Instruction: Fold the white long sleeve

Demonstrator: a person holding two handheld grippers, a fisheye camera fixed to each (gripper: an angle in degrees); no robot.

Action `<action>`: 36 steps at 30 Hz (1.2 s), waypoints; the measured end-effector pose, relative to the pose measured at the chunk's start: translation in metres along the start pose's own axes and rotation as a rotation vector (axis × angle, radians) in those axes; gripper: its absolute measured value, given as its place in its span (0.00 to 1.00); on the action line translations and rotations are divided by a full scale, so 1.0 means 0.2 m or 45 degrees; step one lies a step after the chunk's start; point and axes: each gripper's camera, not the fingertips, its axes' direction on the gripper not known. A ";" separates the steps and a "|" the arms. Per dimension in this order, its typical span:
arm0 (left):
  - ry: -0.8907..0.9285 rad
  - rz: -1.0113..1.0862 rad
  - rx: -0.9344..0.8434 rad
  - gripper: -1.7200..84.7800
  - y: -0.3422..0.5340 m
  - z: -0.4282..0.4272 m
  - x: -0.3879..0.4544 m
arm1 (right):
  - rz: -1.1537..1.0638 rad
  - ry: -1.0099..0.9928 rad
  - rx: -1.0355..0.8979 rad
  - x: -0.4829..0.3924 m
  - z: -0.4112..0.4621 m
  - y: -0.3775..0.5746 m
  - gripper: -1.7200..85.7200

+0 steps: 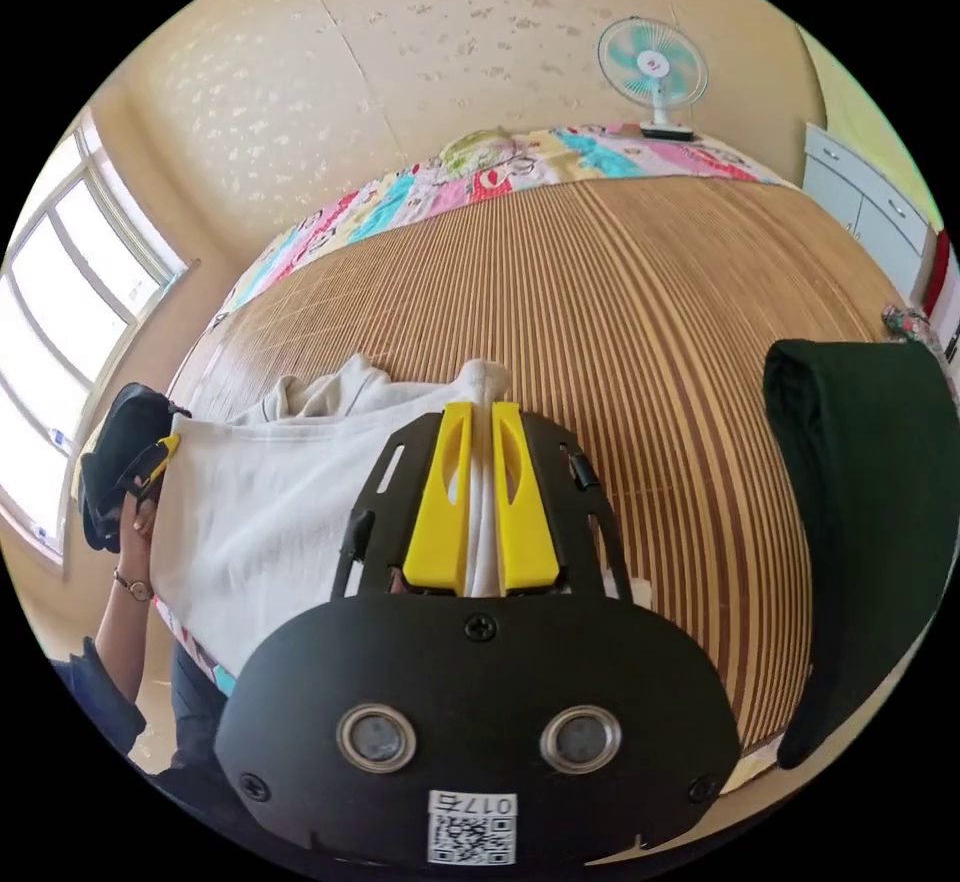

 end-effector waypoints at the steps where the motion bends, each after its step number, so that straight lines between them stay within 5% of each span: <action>1: -0.025 0.012 0.034 0.05 -0.01 -0.06 0.06 | -0.014 0.012 0.046 -0.03 -0.04 0.01 0.07; 5: -0.019 -0.061 0.116 0.05 -0.11 -0.12 0.09 | -0.060 0.137 0.102 -0.12 -0.07 -0.06 0.07; 11: -0.240 -0.209 -0.182 0.07 -0.28 0.26 -0.04 | 0.021 0.079 -0.226 0.01 0.25 -0.19 0.09; 16: -0.145 -0.127 -0.057 0.11 -0.22 -0.15 -0.01 | 0.023 -0.073 -0.104 0.07 -0.09 -0.08 0.10; 21: 0.026 -0.037 -0.194 0.14 0.13 -0.53 0.07 | -0.126 -0.341 -0.117 0.17 -0.48 0.46 0.11; 27: 0.030 -0.140 -0.245 0.15 0.53 -0.77 0.12 | -0.200 -0.335 -0.148 0.13 -0.48 0.88 0.13; 36: 0.156 -0.391 -0.242 0.10 0.48 -0.76 0.00 | -0.271 -0.132 -0.173 -0.09 -0.36 0.91 0.11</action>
